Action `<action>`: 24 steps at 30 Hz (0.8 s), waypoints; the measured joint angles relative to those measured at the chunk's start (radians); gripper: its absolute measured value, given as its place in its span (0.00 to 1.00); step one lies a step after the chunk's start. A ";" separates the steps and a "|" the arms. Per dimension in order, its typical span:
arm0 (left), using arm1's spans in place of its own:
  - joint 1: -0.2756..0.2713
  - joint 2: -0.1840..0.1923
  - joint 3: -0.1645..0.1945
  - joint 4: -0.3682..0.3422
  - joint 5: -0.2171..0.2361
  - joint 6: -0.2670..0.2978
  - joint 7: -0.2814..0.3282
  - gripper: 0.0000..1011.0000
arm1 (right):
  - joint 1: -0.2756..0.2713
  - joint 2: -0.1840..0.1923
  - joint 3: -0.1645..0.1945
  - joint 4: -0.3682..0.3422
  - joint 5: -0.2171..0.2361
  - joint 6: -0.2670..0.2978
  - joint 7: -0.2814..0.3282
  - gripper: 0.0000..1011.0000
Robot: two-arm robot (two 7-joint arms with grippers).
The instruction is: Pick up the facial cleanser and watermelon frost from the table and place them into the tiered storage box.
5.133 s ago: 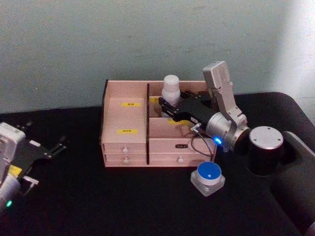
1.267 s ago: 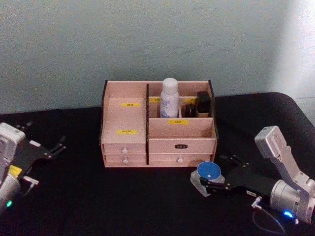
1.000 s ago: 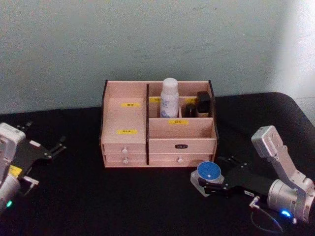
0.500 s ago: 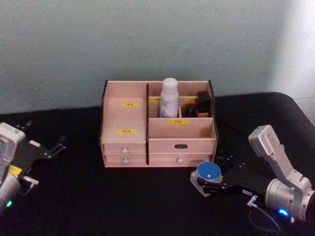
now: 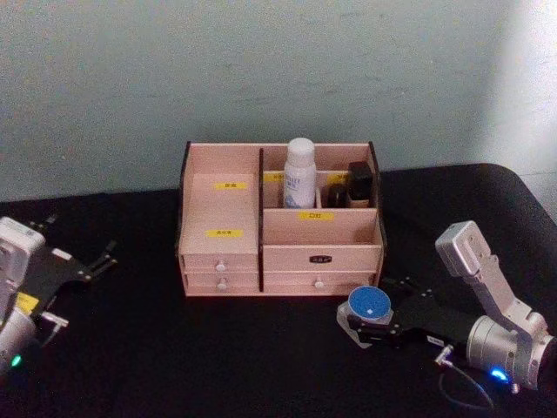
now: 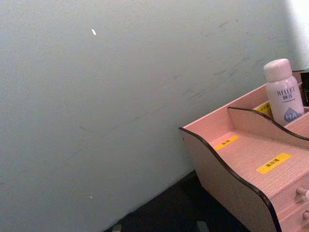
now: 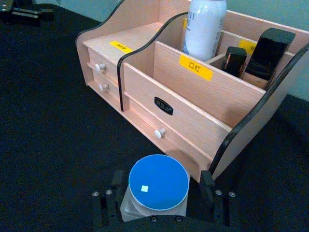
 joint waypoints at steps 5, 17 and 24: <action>0.000 0.000 0.000 0.000 0.000 0.000 0.000 0.99 | 0.001 -0.001 -0.001 0.002 0.001 0.001 0.000 0.99; 0.000 0.000 0.000 0.000 0.000 0.000 0.000 0.99 | 0.003 -0.003 0.001 0.005 0.011 0.012 0.001 0.99; 0.000 0.000 0.000 0.000 0.000 0.000 0.000 0.99 | 0.003 -0.003 0.001 0.005 0.010 0.011 0.002 0.99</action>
